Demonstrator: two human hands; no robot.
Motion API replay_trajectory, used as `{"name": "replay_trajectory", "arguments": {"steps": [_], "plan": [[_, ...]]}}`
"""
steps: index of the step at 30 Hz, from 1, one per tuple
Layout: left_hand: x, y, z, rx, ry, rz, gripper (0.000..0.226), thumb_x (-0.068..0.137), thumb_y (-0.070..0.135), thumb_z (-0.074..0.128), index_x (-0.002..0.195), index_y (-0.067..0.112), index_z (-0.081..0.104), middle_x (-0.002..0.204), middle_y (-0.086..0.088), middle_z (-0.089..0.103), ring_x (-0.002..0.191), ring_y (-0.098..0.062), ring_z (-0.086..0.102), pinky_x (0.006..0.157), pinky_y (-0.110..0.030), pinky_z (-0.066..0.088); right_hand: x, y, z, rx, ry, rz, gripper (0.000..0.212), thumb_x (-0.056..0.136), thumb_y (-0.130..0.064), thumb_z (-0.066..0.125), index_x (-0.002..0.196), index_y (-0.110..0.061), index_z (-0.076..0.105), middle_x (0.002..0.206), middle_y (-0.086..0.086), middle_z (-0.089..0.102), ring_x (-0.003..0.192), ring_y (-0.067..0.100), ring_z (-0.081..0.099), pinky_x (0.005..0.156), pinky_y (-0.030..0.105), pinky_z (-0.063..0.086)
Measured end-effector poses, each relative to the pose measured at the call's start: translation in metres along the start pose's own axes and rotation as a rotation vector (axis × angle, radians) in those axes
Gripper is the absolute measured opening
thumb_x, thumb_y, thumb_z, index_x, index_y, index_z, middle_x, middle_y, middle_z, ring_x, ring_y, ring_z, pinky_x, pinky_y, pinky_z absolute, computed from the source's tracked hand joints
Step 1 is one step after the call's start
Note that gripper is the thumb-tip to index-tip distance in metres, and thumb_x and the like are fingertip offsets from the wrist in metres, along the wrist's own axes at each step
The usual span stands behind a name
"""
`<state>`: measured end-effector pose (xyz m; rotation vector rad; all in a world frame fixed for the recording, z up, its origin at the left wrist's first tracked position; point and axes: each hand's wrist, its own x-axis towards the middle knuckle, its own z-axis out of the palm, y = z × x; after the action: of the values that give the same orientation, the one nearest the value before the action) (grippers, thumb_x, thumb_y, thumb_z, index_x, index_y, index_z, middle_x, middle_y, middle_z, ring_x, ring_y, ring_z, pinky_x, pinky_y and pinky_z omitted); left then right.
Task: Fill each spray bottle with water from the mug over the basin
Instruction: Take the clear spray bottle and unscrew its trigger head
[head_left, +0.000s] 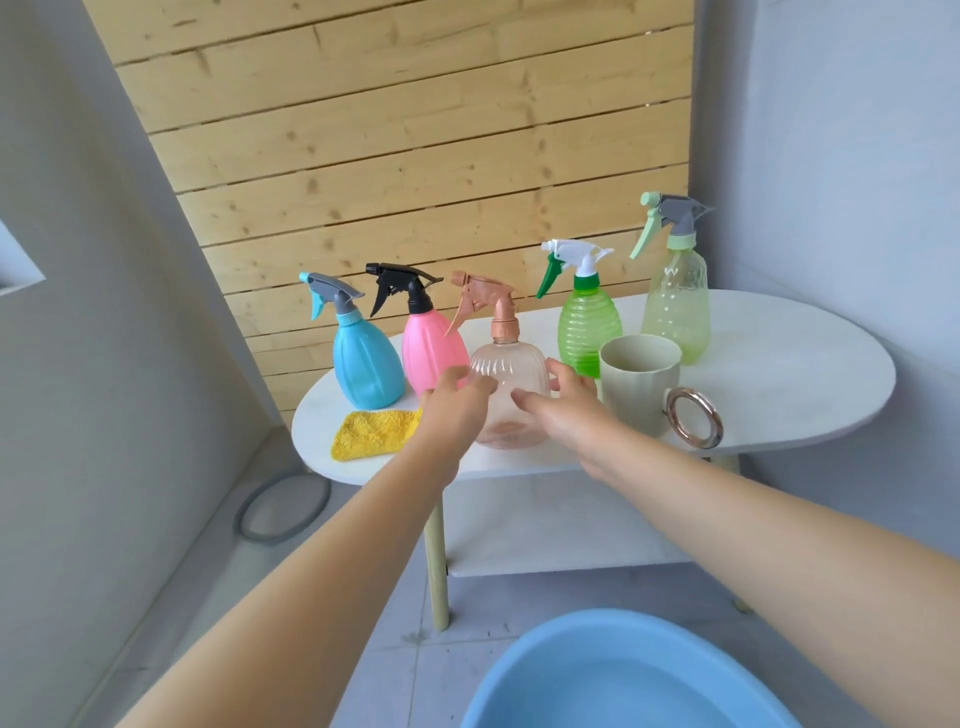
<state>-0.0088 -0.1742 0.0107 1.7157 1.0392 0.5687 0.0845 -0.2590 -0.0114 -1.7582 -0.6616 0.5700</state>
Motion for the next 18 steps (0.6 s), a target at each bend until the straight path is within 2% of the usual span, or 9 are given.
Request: {"name": "replay_trajectory", "arguments": {"steps": [3, 5, 6, 9, 12, 14, 16, 18], "plan": [[-0.037, -0.009, -0.005, -0.076, 0.006, 0.021, 0.04, 0.09, 0.039, 0.055, 0.128, 0.028, 0.046, 0.131, -0.005, 0.045, 0.103, -0.019, 0.053, 0.094, -0.047, 0.049, -0.034, 0.01, -0.007, 0.007, 0.049, -0.051, 0.062, 0.083, -0.04, 0.067, 0.136, -0.029, 0.037, 0.125, -0.003, 0.036, 0.122, 0.02, 0.043, 0.097, 0.03, 0.038], [-0.067, -0.018, -0.005, -0.14, -0.017, 0.02, 0.036, 0.093, 0.036, 0.056, 0.125, 0.024, 0.048, 0.115, -0.003, 0.052, 0.089, -0.011, 0.056, 0.083, -0.04, 0.055, -0.06, 0.022, -0.015, -0.004, 0.048, -0.086, 0.063, 0.08, -0.04, 0.07, 0.133, -0.028, 0.037, 0.126, -0.003, 0.036, 0.121, 0.019, 0.043, 0.102, 0.036, 0.039], [-0.083, -0.023, -0.004, -0.179, -0.04, 0.01, 0.032, 0.093, 0.036, 0.055, 0.123, 0.023, 0.05, 0.107, -0.001, 0.054, 0.087, -0.008, 0.056, 0.079, -0.037, 0.056, -0.074, 0.027, -0.019, 0.007, 0.031, -0.099, 0.065, 0.079, -0.04, 0.071, 0.133, -0.027, 0.037, 0.129, -0.003, 0.037, 0.122, 0.017, 0.043, 0.103, 0.034, 0.037], [-0.128, -0.045, 0.001, -0.247, -0.126, -0.038, 0.023, 0.094, 0.036, 0.054, 0.114, 0.024, 0.053, 0.102, 0.0, 0.06, 0.093, -0.01, 0.062, 0.081, -0.038, 0.057, -0.116, 0.048, -0.033, 0.068, -0.086, -0.081, 0.067, 0.075, -0.042, 0.073, 0.126, -0.03, 0.032, 0.13, -0.011, 0.043, 0.121, 0.005, 0.043, 0.1, 0.026, 0.034], [-0.158, -0.074, 0.011, -0.287, -0.168, -0.103, 0.02, 0.093, 0.034, 0.055, 0.11, 0.023, 0.054, 0.099, 0.0, 0.061, 0.094, -0.012, 0.064, 0.081, -0.041, 0.058, -0.14, 0.073, -0.044, 0.058, -0.171, 0.002, 0.066, 0.07, -0.044, 0.076, 0.117, -0.032, 0.032, 0.116, -0.016, 0.056, 0.107, 0.0, 0.055, 0.095, 0.028, 0.043], [-0.166, -0.094, 0.022, -0.282, -0.196, -0.163, 0.025, 0.092, 0.034, 0.057, 0.113, 0.021, 0.054, 0.102, -0.003, 0.061, 0.096, -0.013, 0.064, 0.08, -0.042, 0.058, -0.146, 0.094, -0.046, 0.039, -0.218, 0.066, 0.073, 0.066, -0.045, 0.078, 0.118, -0.031, 0.03, 0.116, -0.011, 0.058, 0.105, 0.004, 0.058, 0.094, 0.031, 0.046], [-0.172, -0.115, 0.034, -0.278, -0.233, -0.239, 0.029, 0.091, 0.033, 0.058, 0.115, 0.017, 0.054, 0.102, -0.003, 0.062, 0.092, -0.011, 0.065, 0.077, -0.039, 0.059, -0.151, 0.117, -0.043, -0.004, -0.256, 0.131, 0.082, 0.06, -0.049, 0.078, 0.12, -0.033, 0.024, 0.12, -0.01, 0.052, 0.105, 0.002, 0.055, 0.087, 0.026, 0.047], [-0.174, -0.136, 0.044, -0.242, -0.263, -0.274, 0.028, 0.092, 0.034, 0.058, 0.113, 0.016, 0.055, 0.102, -0.003, 0.062, 0.088, -0.009, 0.065, 0.075, -0.034, 0.059, -0.154, 0.139, -0.039, -0.054, -0.279, 0.18, 0.098, 0.051, -0.057, 0.078, 0.128, -0.039, 0.019, 0.127, -0.01, 0.045, 0.108, 0.005, 0.054, 0.085, 0.026, 0.049]]}}
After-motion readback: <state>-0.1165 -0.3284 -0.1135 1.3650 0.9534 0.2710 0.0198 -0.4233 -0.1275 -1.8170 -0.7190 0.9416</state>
